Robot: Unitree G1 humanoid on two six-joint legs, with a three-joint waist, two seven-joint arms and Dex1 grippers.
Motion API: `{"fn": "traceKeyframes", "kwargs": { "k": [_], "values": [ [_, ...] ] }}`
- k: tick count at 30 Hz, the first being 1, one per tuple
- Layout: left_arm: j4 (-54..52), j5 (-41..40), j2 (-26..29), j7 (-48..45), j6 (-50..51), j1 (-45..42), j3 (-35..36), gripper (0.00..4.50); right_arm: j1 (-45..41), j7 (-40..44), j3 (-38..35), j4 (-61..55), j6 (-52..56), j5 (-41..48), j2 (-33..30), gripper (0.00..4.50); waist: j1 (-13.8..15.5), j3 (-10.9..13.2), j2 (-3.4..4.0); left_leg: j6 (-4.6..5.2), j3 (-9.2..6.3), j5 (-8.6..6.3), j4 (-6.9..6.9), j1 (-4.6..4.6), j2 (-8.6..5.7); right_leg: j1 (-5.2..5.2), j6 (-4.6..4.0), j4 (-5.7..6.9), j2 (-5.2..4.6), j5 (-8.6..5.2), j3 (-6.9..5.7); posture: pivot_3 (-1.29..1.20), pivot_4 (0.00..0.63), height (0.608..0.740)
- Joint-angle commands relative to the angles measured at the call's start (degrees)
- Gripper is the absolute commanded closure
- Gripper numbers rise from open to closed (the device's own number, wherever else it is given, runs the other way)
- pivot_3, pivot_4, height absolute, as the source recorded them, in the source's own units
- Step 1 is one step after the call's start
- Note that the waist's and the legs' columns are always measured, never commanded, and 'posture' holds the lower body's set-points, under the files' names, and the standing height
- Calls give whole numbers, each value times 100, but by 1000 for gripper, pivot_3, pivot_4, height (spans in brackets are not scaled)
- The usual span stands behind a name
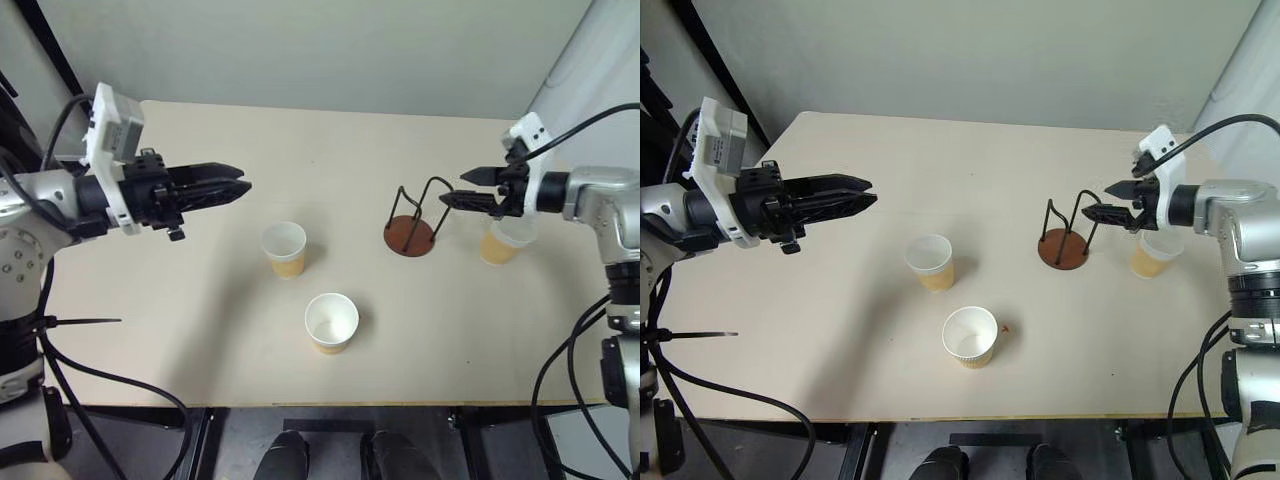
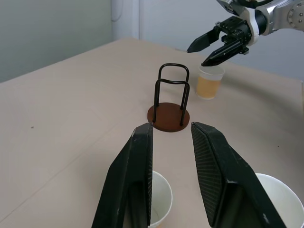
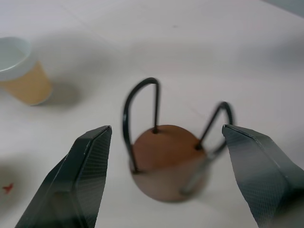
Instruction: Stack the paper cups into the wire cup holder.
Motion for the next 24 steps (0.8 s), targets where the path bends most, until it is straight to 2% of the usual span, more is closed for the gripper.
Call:
{"fn": "traceKeyframes", "kwargs": {
  "k": [1, 19, 22, 24],
  "values": [
    [-25, 34, -12, -66, -167, -174, -5, 3169, 81, -367, 77, -20, -191, -367, -2, 626, -1, 0, 0, 0, -1, 0, 1, 0, 0, 0, 0, 3, 0, 0, 0, 0, 150, 740],
    [-131, 4, 86, -96, -99, -148, 79, 3169, -305, -558, 441, 774, -656, -1007, 601, 626, -19, 2, 3, 4, 0, 0, -3, -2, 1, -9, 2, 5, -1, 2, 0, 0, 150, 740],
    [-179, -9, 102, -65, -77, -102, 112, 3140, -363, -526, 479, 875, -694, -1064, 668, 1195, -13, 2, 3, 4, -1, 0, -3, -3, 1, -9, 2, 5, -1, 1, -1, 0, 150, 740],
    [-224, -29, 115, -42, -54, -54, 154, 3140, -389, -501, 516, 977, -712, -1119, 692, 1923, -14, 2, 3, 4, 0, 0, -4, -4, 1, -9, 2, 4, -1, 1, -1, 0, 150, 740]
  ]
}}
